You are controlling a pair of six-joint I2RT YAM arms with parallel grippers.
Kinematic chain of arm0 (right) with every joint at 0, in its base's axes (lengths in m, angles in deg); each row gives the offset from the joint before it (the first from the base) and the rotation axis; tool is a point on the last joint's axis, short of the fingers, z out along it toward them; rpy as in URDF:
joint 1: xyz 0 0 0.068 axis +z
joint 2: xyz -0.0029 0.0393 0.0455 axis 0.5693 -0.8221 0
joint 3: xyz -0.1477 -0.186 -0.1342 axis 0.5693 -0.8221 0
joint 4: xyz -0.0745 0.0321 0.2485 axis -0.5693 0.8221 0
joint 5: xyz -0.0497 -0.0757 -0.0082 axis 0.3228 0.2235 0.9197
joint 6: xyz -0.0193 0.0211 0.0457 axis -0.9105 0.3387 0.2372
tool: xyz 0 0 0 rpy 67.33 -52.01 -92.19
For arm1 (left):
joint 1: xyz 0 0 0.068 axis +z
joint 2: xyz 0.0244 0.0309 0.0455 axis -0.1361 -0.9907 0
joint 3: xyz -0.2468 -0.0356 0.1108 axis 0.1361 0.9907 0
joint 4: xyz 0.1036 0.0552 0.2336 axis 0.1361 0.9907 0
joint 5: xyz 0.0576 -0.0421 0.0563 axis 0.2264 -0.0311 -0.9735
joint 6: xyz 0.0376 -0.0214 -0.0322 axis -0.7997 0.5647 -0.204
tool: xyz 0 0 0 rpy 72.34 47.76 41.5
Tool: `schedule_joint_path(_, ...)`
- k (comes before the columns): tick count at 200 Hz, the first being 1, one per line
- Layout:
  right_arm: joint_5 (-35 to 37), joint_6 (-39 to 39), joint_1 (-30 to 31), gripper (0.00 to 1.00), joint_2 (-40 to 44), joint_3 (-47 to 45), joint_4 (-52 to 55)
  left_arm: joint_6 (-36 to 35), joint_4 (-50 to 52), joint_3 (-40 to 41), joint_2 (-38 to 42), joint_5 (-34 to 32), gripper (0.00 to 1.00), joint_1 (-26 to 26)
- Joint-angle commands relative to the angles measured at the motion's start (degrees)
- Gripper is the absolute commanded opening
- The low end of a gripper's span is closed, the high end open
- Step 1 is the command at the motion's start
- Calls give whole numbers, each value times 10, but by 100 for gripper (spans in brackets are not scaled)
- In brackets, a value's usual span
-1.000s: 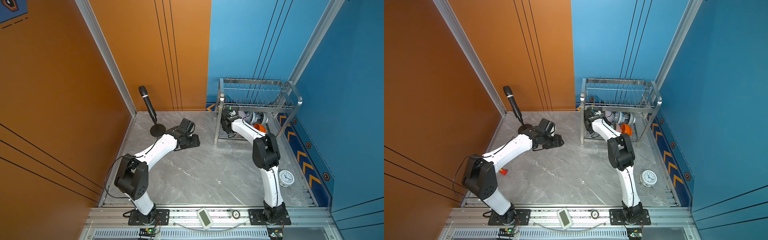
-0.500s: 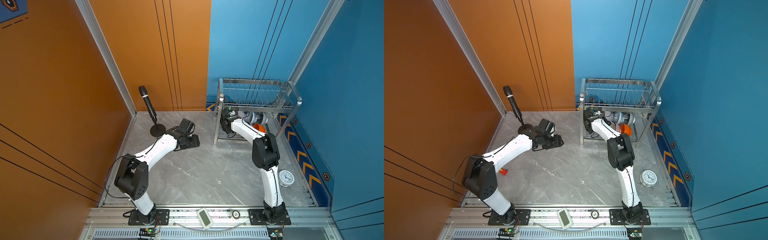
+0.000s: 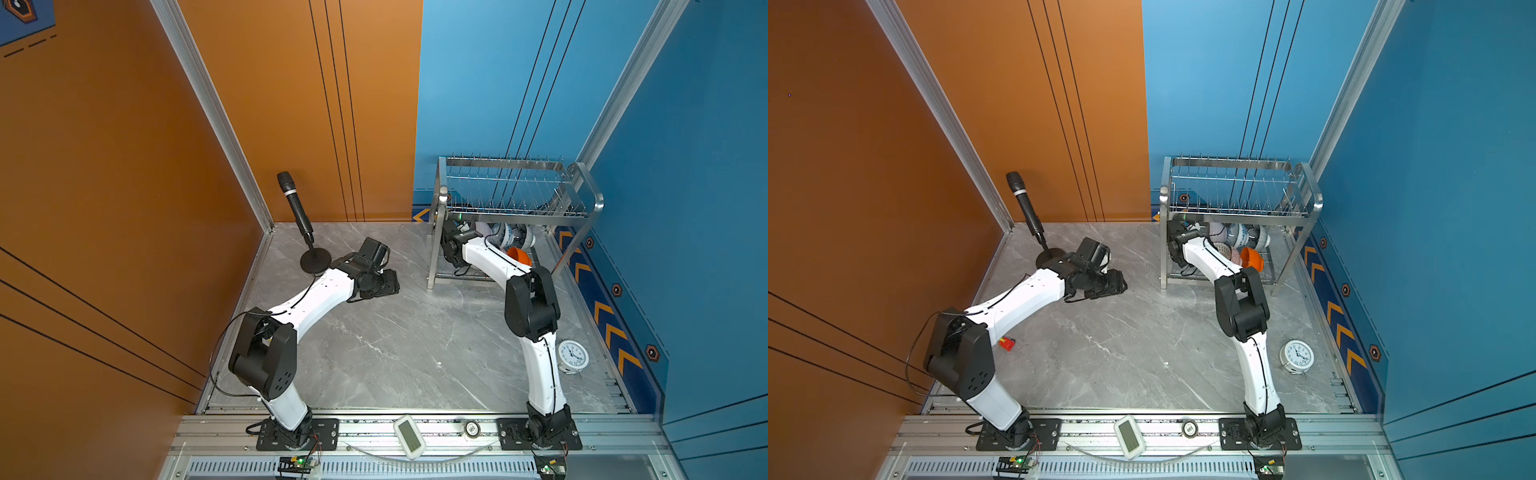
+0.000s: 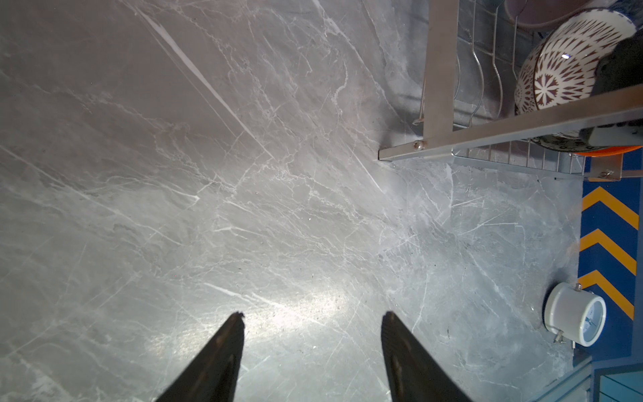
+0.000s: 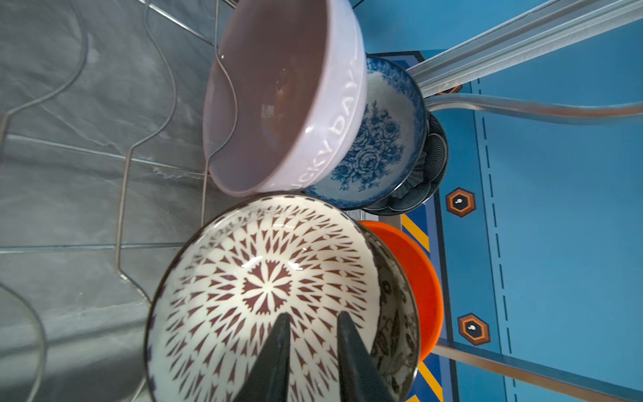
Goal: Load bowls into a dish rack
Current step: Place the bowl in the dish rack, then pick up the bowl from the dish rack.
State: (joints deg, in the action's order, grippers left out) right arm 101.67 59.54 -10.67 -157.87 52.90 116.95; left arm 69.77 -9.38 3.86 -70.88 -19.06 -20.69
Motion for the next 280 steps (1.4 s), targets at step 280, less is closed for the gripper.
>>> schedule_joint_path(280, -293, 44, -45, 50, 65, -108, -57, 3, 12, 2, 14, -12, 64, -12)
